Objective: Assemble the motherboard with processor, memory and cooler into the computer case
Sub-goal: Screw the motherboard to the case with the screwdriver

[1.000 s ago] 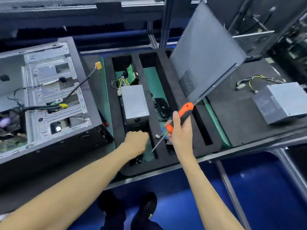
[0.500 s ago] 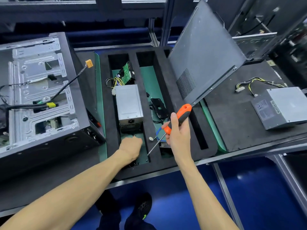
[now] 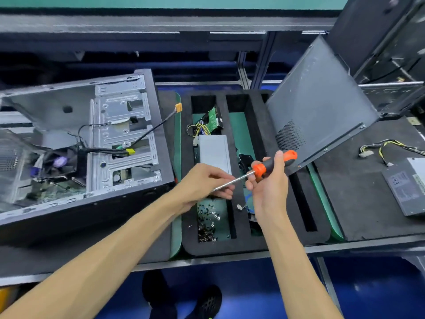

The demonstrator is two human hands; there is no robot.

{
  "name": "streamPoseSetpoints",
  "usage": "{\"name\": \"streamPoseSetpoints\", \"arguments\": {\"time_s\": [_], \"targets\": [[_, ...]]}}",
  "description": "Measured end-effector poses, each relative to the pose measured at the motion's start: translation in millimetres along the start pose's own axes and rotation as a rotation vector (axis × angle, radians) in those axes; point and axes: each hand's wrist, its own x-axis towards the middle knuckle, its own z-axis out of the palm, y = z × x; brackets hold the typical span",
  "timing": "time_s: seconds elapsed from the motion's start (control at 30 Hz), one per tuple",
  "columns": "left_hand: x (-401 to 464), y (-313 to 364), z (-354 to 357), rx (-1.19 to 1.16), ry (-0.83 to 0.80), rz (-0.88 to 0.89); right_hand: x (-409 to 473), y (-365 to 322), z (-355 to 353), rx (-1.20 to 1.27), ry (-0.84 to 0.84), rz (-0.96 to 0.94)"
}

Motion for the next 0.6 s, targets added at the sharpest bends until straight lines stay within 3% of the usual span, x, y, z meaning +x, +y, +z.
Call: {"name": "streamPoseSetpoints", "arguments": {"time_s": [0.13,0.27,0.6], "targets": [[-31,29,-22,-0.306,0.038,0.068,-15,-3,42,0.044,-0.085,-0.034],[-63,51,-49,-0.350,0.101,0.160,-33,1,81,0.096,-0.150,-0.060],[-122,62,-169,-0.501,0.276,0.162,-72,46,178,0.002,-0.226,-0.152]]}}
